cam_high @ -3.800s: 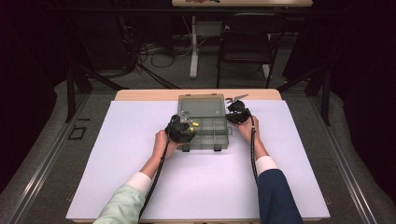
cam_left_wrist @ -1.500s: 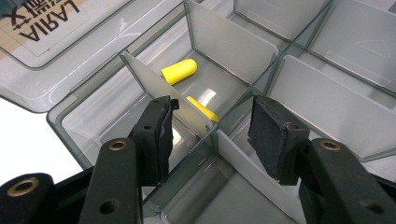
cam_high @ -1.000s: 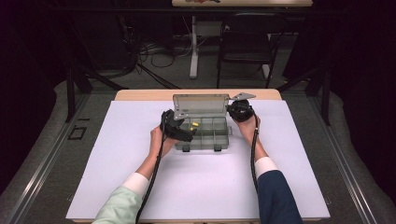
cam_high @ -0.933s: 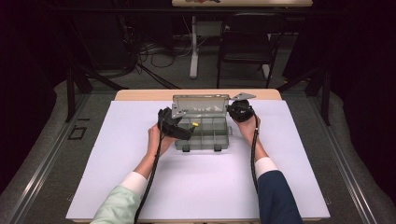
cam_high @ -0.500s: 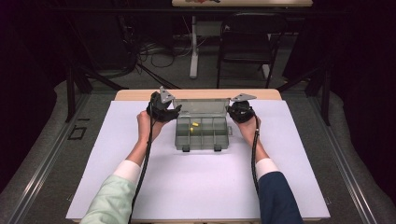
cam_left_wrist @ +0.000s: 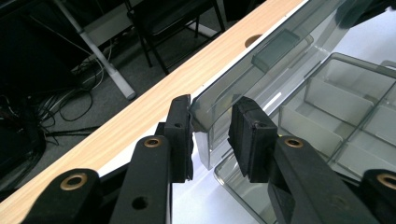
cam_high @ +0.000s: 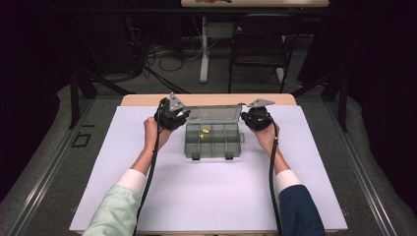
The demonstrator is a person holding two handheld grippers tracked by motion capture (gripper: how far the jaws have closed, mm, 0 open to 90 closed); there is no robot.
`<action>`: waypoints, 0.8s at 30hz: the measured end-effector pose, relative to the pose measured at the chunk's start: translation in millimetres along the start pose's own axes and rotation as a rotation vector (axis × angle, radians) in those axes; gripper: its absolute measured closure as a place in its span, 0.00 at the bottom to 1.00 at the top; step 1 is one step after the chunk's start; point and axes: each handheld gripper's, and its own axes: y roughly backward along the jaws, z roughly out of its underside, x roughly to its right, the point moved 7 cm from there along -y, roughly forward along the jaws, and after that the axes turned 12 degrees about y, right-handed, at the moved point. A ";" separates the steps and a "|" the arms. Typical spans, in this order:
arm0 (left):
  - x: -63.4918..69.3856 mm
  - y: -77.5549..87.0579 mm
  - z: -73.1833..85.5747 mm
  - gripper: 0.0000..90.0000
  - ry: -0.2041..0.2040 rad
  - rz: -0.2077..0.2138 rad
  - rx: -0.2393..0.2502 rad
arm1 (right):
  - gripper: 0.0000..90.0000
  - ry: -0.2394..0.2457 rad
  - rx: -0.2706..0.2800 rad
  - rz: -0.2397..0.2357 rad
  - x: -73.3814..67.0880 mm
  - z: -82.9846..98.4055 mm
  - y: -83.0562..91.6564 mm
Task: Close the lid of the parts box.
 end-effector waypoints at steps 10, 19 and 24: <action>-0.4 1.0 0.6 0.78 -0.004 0.014 -0.006 | 0.77 0.021 0.007 -0.062 -7.6 -3.8 34.4; -0.2 0.9 0.9 0.78 -0.009 0.015 -0.011 | 0.72 0.077 0.045 -0.060 -11.2 -33.8 52.3; -0.5 0.2 0.9 0.78 -0.016 0.012 -0.010 | 0.76 0.102 0.034 -0.056 -10.5 -47.5 48.6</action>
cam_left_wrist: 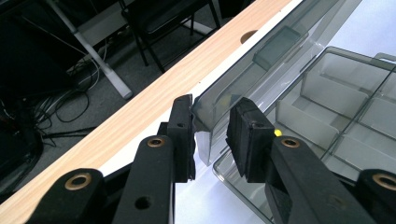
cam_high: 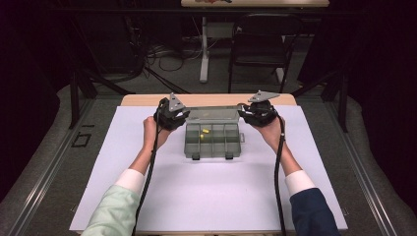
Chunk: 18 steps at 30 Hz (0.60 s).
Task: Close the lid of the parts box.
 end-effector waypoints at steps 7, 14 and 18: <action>-0.9 0.6 0.8 0.79 0.006 0.018 -0.003 | 0.80 0.029 -0.003 -0.001 -4.3 -8.8 -3.0; 0.7 2.3 2.4 0.79 0.008 0.033 -0.003 | 0.82 0.037 -0.004 -0.004 -8.2 -5.8 1.0; 4.2 3.4 5.7 0.78 -0.006 0.030 -0.005 | 0.82 0.053 -0.006 -0.003 -11.9 -3.5 3.7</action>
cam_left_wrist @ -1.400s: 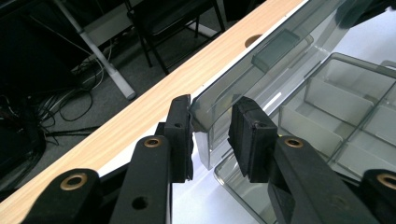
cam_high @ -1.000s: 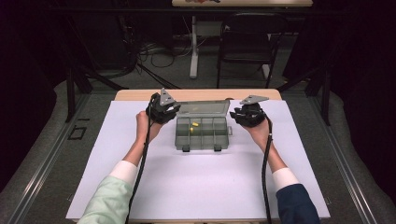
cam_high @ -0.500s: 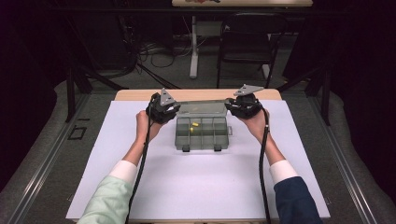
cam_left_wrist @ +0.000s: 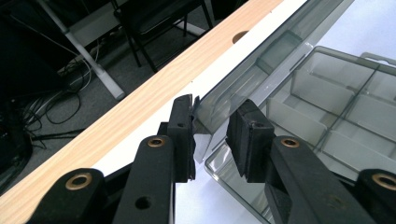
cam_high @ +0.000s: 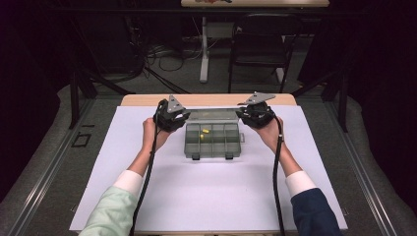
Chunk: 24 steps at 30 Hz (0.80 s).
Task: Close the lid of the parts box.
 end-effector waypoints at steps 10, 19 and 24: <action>6.3 3.7 7.8 0.77 -0.025 -0.015 0.015 | 0.82 0.010 0.008 -0.004 -7.8 5.5 5.1; 8.6 5.5 12.2 0.76 -0.029 -0.012 0.020 | 0.81 0.007 0.013 -0.006 -12.6 10.6 7.1; 10.3 6.0 14.5 0.75 -0.032 -0.010 0.022 | 0.81 0.005 0.011 -0.005 -14.9 12.1 8.1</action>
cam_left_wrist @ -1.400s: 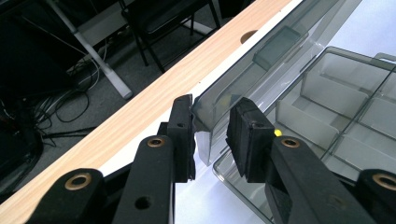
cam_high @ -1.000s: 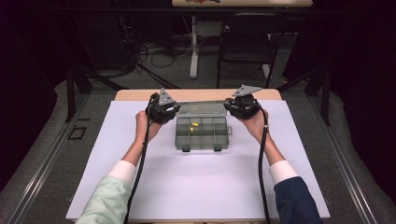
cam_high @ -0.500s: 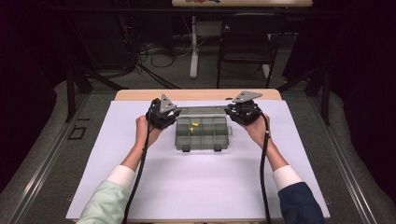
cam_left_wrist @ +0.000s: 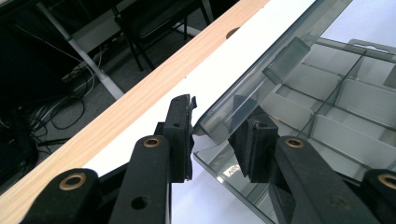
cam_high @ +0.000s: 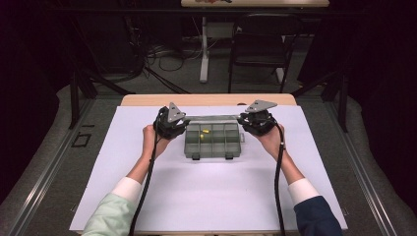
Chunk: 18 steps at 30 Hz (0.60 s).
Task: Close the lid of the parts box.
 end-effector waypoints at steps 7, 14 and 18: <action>2.3 0.0 2.3 0.74 -0.001 -0.004 0.001 | 0.81 0.002 -0.007 0.004 -3.8 3.0 1.5; 4.0 -0.4 4.9 0.73 0.006 0.002 0.003 | 0.80 0.003 -0.007 0.006 -6.1 4.7 2.3; 4.8 -0.2 6.2 0.72 -0.002 0.002 -0.002 | 0.80 0.007 -0.011 0.001 -7.0 6.5 2.5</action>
